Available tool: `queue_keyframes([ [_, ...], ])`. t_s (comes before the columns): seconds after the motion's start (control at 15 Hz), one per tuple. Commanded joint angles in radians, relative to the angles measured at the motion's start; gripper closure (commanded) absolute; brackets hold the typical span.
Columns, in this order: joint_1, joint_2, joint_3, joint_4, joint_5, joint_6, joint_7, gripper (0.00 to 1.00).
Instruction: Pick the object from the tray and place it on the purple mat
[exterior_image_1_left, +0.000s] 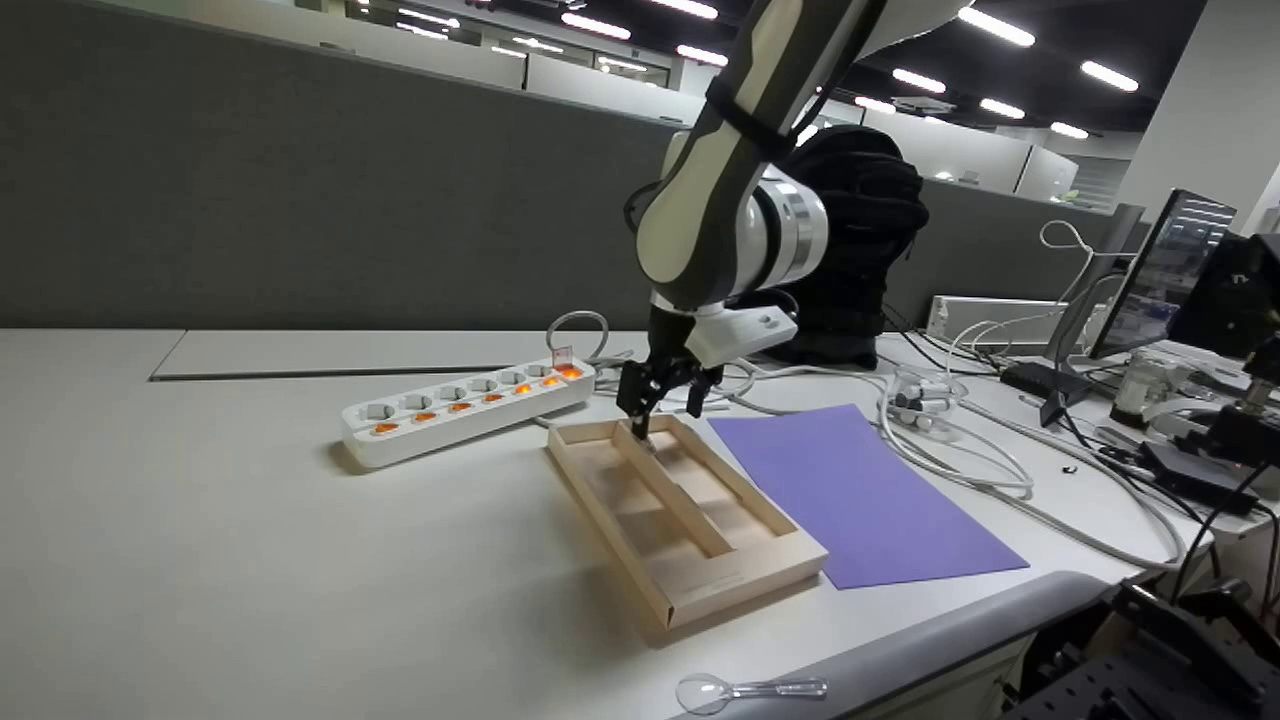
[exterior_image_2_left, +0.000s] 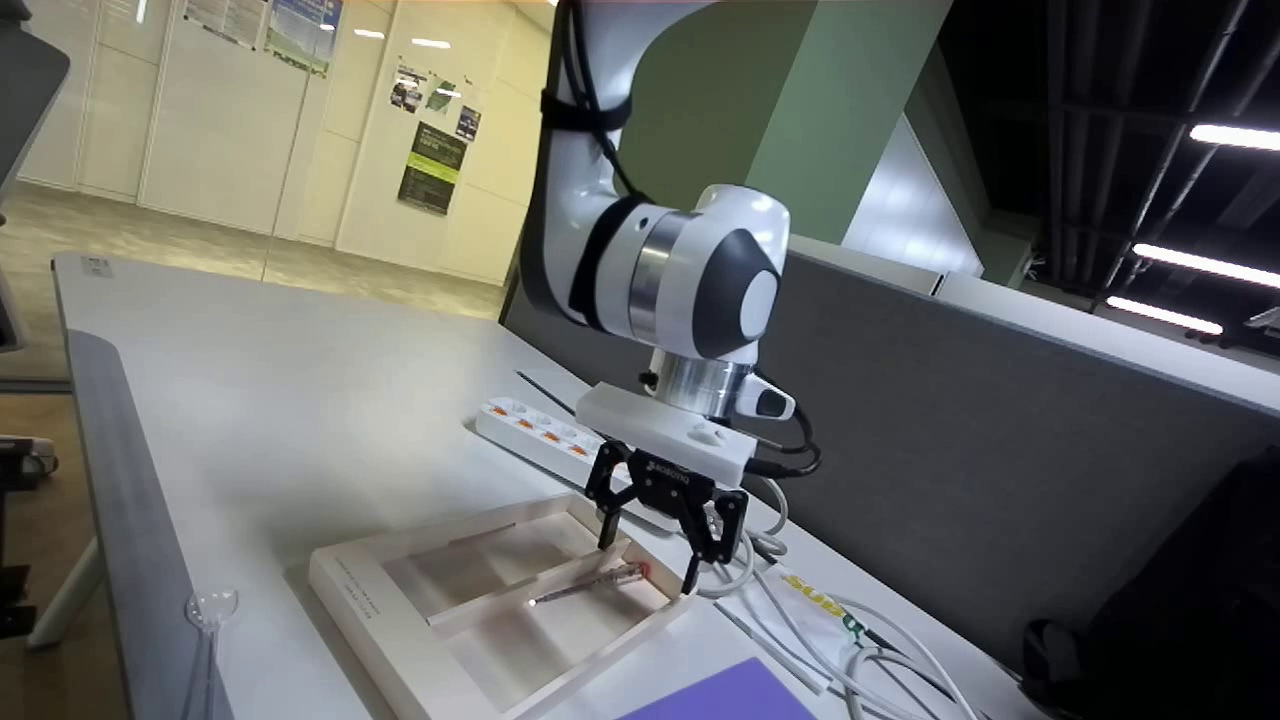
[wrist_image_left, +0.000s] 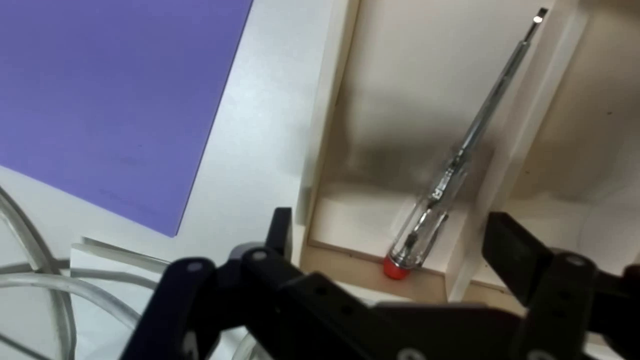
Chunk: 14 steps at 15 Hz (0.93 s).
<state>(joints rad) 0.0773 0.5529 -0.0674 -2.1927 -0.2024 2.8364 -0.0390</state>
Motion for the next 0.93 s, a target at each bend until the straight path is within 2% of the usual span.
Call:
queue_keyframes([
  [0.0, -0.019, -0.013, 0.01, -0.009, 0.027, 0.0, 0.002, 0.33],
  [0.27, -0.029, -0.018, 0.007, -0.012, 0.044, 0.003, 0.005, 0.63],
  [0.33, -0.026, -0.013, 0.003, -0.007, 0.042, -0.003, 0.006, 0.61],
  [0.4, -0.025, -0.009, 0.002, -0.004, 0.04, -0.007, 0.006, 0.25],
  [0.47, -0.026, -0.005, 0.006, 0.0, 0.04, -0.01, 0.002, 0.29],
  [0.53, -0.026, 0.0, 0.01, 0.005, 0.04, -0.011, 0.0, 0.29],
  [0.8, -0.025, 0.011, 0.025, 0.018, 0.042, -0.015, -0.008, 0.04],
  [0.87, -0.025, 0.014, 0.027, 0.022, 0.043, -0.017, -0.008, 0.01],
])
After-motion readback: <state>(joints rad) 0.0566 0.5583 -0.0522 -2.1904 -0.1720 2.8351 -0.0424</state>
